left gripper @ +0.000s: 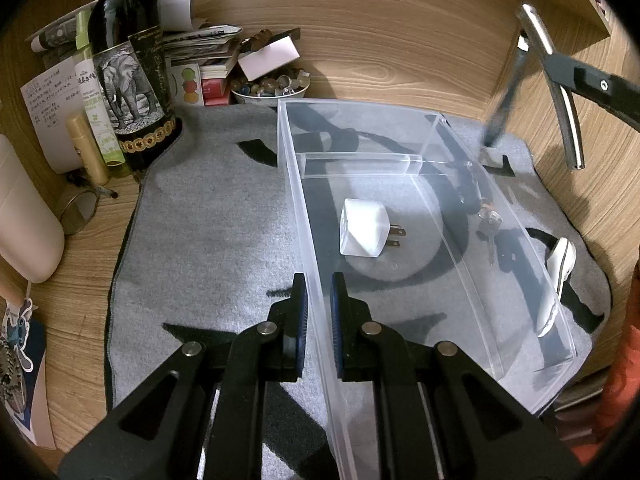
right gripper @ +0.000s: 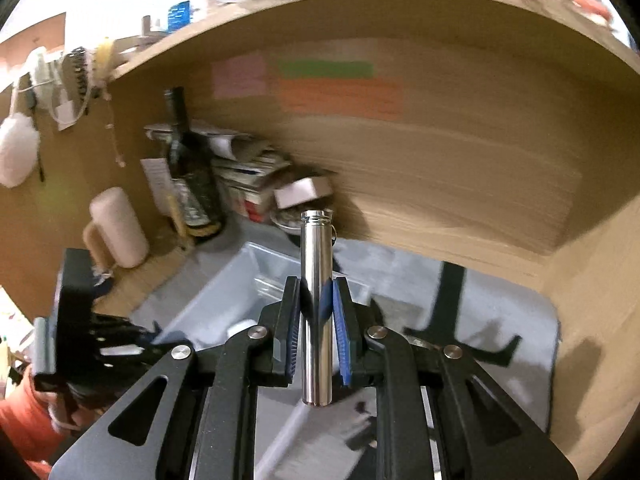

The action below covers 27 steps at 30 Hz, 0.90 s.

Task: Organize rigid objects
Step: 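Lower the silver cylinder into the box beside the plug and release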

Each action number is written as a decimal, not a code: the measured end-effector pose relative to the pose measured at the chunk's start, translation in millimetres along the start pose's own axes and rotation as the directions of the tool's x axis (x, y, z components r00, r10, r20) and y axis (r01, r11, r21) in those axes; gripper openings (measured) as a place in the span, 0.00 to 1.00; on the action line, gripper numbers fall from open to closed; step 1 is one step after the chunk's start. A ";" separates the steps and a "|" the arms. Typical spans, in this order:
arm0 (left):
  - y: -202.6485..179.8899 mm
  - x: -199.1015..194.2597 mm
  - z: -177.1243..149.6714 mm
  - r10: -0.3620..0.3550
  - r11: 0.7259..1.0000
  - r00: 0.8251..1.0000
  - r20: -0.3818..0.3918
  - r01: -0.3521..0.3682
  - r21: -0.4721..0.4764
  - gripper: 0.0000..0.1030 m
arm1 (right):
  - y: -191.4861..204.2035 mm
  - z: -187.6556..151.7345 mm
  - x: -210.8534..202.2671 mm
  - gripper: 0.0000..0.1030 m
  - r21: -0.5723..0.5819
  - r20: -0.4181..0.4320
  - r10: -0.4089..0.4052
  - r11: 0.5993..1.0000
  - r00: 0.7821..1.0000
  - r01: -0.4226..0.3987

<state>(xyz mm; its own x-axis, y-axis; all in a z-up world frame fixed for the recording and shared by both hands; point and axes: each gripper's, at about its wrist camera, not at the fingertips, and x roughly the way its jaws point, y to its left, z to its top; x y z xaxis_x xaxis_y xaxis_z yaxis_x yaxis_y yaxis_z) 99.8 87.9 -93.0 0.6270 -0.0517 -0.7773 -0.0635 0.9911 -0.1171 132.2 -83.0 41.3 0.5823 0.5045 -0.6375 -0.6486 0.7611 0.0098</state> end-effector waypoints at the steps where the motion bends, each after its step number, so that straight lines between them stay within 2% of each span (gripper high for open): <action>1: -0.1 0.0 0.0 0.000 1.000 1.000 0.000 0.000 0.000 0.10 | 4.6 0.6 2.9 0.14 -0.005 -0.003 0.011 1.000 1.000 -0.011; 5: 0.0 -0.1 0.5 -0.001 1.000 1.000 0.001 0.001 -0.001 0.10 | 15.5 -0.7 17.8 0.14 -0.013 -0.037 0.040 0.999 0.999 -0.040; 11: -0.8 0.2 1.1 -0.001 1.000 1.000 0.002 0.001 0.002 0.10 | 19.4 -14.2 55.7 0.14 -0.014 -0.139 0.038 0.999 0.990 -0.040; 20: -2.1 0.9 2.2 0.001 1.000 1.000 0.001 -0.001 0.004 0.10 | 10.0 -30.9 98.1 0.14 -0.018 -0.283 -0.008 1.000 0.959 0.003; 27: -3.7 2.0 2.6 -0.003 1.000 1.000 0.002 0.003 0.005 0.10 | 13.6 -34.2 109.3 0.14 -0.056 -0.329 -0.022 0.998 0.944 0.003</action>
<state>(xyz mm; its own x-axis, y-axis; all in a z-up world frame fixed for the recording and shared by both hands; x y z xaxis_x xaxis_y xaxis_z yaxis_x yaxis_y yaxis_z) 103.3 84.5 -92.6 0.6285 -0.0543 -0.7759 -0.0581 0.9915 -0.1164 170.3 -31.4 -54.6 0.4024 0.3255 -0.8556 -0.6732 0.7386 -0.0356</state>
